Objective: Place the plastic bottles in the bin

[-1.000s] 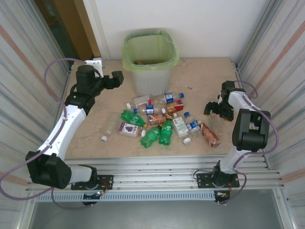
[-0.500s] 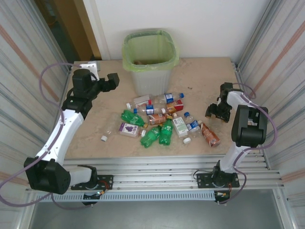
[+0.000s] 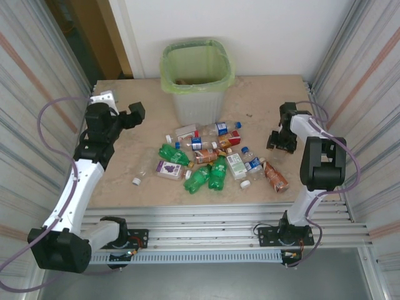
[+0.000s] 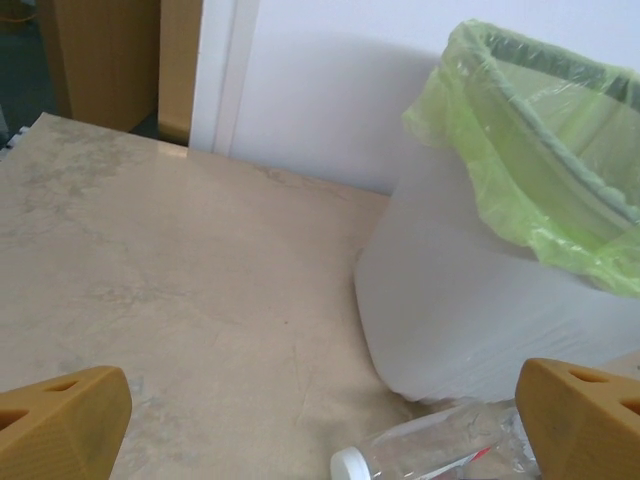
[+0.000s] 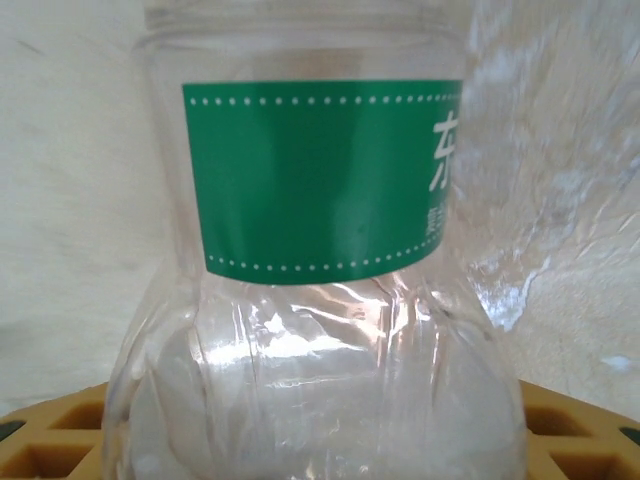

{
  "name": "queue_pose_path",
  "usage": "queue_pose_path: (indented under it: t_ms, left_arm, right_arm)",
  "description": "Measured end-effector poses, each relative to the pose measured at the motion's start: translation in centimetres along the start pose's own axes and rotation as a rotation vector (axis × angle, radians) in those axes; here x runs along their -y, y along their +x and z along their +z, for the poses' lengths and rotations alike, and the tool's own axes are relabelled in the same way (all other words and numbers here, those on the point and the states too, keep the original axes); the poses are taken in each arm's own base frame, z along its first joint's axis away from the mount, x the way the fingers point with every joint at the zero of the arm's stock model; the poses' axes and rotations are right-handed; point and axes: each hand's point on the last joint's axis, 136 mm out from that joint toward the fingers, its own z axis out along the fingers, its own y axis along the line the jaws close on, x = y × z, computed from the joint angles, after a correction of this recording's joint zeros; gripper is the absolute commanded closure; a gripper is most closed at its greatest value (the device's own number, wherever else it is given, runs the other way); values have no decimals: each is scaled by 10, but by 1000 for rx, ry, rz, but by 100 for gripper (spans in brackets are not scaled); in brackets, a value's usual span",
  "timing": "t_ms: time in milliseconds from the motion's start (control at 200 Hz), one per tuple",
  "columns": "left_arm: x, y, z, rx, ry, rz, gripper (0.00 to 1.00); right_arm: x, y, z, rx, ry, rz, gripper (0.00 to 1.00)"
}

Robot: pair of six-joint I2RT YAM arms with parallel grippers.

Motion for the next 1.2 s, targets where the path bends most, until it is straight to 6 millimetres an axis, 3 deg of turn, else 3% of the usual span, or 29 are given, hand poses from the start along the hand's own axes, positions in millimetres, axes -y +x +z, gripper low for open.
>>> queue_pose_path:
  t_ms: [90, 210, 416, 711, 937, 1082, 1202]
  left_arm:
    - [-7, 10, -3, -17, -20, -3, 1]
    - [-14, 23, -7, -40, -41, -7, 1]
    - [-19, 36, -6, -67, -50, -14, 1]
    - [-17, 41, -6, -89, -35, -34, 1]
    - [-16, 48, -7, -106, -25, -37, 1]
    - [-17, 50, -9, -113, -28, -37, 1]
    - [-17, 53, -10, -127, -28, -37, 1]
  right_arm:
    - [-13, -22, -34, 100, -2, -26, 73]
    - [-37, -53, -97, 285, -43, -49, 76]
    - [-90, -78, -205, 572, -200, -93, 76]
    - [-150, -111, -308, 821, -426, -123, 76]
    - [-208, -140, -352, 934, -554, -171, 74]
    - [-245, -154, -357, 966, -618, -206, 72]
    - [-273, -160, -349, 978, -660, -234, 69]
